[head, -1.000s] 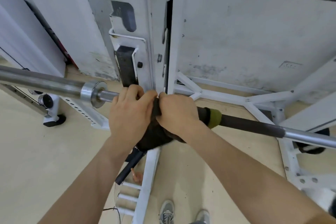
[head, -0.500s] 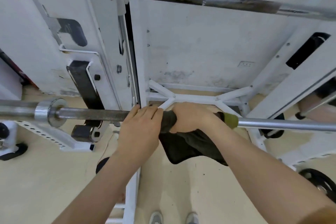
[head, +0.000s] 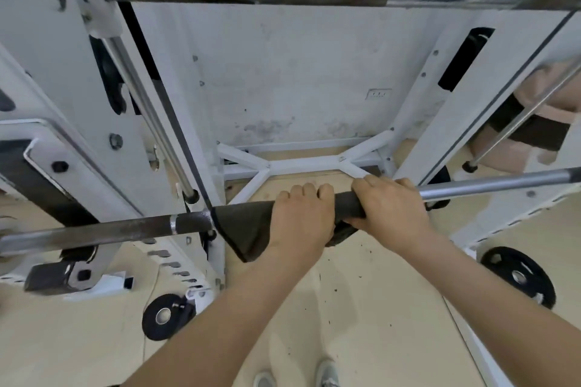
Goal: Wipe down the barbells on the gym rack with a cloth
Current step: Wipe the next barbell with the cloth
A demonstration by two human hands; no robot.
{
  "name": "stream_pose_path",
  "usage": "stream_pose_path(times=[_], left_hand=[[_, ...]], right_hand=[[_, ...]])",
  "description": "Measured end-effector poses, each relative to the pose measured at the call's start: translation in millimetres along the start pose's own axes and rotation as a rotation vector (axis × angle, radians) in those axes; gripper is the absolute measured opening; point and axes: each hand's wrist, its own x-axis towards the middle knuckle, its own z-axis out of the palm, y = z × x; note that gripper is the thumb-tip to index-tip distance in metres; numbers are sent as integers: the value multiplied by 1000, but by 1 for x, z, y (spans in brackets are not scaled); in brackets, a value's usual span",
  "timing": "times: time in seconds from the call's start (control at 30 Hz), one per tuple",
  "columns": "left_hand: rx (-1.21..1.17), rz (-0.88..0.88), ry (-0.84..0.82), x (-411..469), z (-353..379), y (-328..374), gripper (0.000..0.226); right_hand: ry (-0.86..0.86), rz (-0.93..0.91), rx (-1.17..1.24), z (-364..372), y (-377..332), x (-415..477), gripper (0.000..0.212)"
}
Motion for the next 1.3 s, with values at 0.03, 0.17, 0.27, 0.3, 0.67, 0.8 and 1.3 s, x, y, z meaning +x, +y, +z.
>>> stream_pose_path(times=[0.03, 0.17, 0.27, 0.3, 0.67, 0.8, 1.3], left_hand=[[6, 18, -23, 9, 2, 5, 30], [67, 15, 24, 13, 3, -7, 13], [63, -22, -19, -12, 3, -48, 17], [77, -55, -34, -24, -1, -65, 20], [145, -139, -114, -47, -16, -112, 18], [44, 28, -20, -9, -10, -38, 27], [-741, -383, -282, -56, -54, -129, 50]], right_hand=[[-29, 8, -2, -3, 3, 2, 43], [-157, -49, 85, -18, -27, 20, 19], [-135, -146, 58, -24, -74, 32, 15], [-111, -178, 63, -25, -91, 35, 15], [-217, -198, 285, -29, -71, 28, 46], [-393, -165, 434, -32, -17, 16, 26], [-185, 208, 1974, -112, -55, 70, 47]])
